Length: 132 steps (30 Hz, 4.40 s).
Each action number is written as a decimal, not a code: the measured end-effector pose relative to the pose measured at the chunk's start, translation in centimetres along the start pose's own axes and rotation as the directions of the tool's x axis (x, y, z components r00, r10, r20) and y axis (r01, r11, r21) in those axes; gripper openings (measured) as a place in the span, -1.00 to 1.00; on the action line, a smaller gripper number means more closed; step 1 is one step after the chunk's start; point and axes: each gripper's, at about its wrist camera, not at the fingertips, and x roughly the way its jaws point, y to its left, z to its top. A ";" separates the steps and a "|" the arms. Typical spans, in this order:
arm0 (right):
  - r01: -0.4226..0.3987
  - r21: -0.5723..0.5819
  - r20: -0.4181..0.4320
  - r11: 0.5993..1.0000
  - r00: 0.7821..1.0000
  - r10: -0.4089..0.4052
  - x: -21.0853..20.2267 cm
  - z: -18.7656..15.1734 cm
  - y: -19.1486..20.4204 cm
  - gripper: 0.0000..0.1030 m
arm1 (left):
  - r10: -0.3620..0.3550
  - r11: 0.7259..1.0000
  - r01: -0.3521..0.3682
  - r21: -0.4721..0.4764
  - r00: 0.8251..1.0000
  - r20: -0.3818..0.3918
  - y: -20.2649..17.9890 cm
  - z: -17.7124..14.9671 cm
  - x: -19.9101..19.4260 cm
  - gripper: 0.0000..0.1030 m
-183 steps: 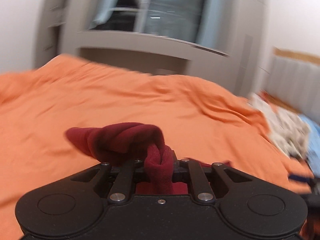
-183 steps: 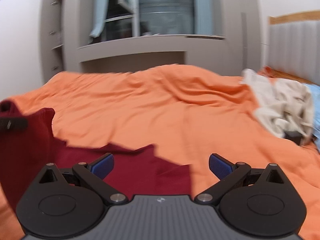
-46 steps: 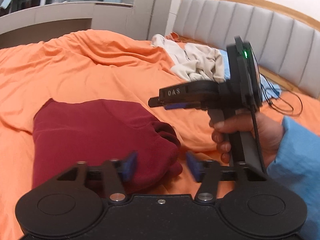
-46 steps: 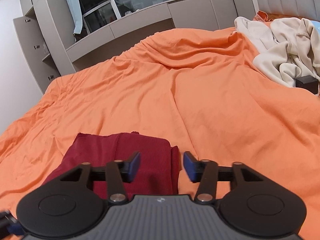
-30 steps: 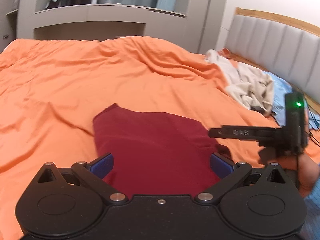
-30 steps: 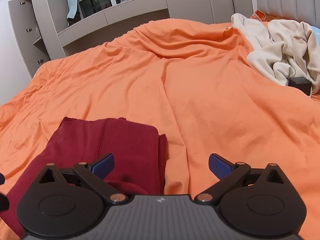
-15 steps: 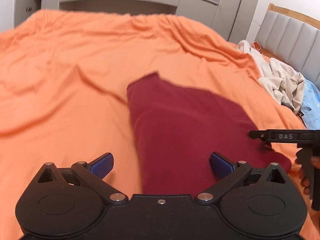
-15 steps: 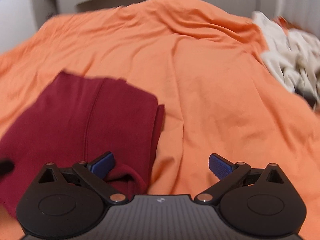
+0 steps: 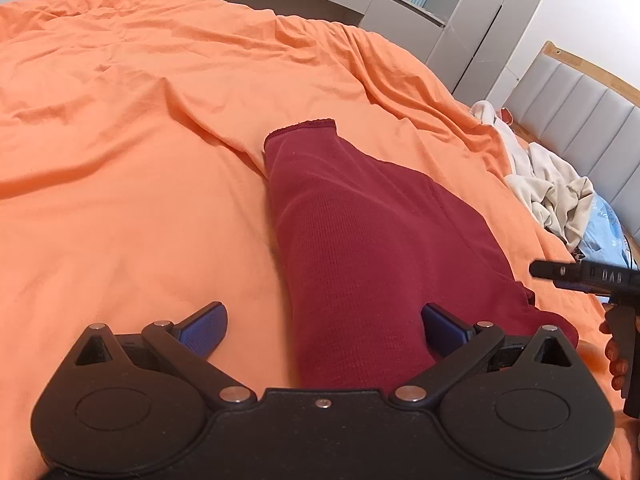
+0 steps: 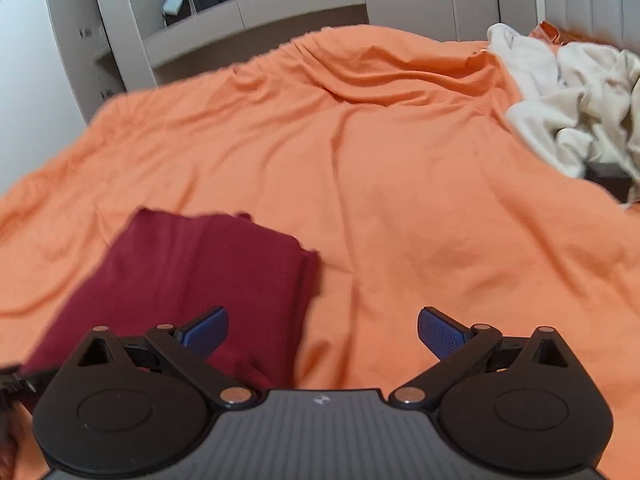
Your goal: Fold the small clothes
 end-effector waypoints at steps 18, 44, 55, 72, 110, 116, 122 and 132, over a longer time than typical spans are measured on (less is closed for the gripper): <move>-0.143 0.139 0.007 0.980 0.990 0.143 4.8 -0.9 -1.3 0.63 | -0.001 1.000 0.001 0.003 1.000 0.021 0.0 -0.3 -0.2 0.99; -0.055 0.035 -0.064 0.998 0.996 0.057 5.2 -1.0 0.9 -0.03 | -0.023 1.000 0.023 -0.001 1.000 -0.019 0.3 1.5 -0.8 0.99; -0.080 0.045 0.008 0.996 0.997 0.079 5.9 -0.9 0.1 0.10 | -0.101 0.989 0.109 0.097 0.991 -0.091 2.6 6.9 0.5 0.99; -0.047 0.031 -0.035 0.998 0.998 0.048 6.3 -1.2 0.6 0.14 | -0.168 0.984 0.158 -0.086 0.977 -0.128 5.2 5.6 3.9 0.99; 0.032 -0.141 0.024 0.990 0.999 -0.029 5.2 -1.3 3.5 -0.58 | -0.197 0.980 0.193 -0.044 0.971 -0.136 5.0 5.4 3.8 0.46; 0.042 -0.127 0.052 0.991 0.998 -0.035 4.7 -1.4 3.9 -0.64 | -0.263 0.964 0.253 -0.086 0.955 -0.138 4.7 5.3 4.1 0.05; 0.039 -0.104 0.110 0.994 0.994 -0.028 3.3 -1.1 4.5 -0.69 | -0.211 0.977 0.214 0.014 0.972 -0.107 2.8 5.3 2.9 -0.28; -0.067 -0.092 0.223 0.993 0.971 0.086 0.0 1.1 7.8 -0.70 | -0.191 0.973 0.188 0.136 0.981 0.010 1.7 7.9 -1.6 -0.47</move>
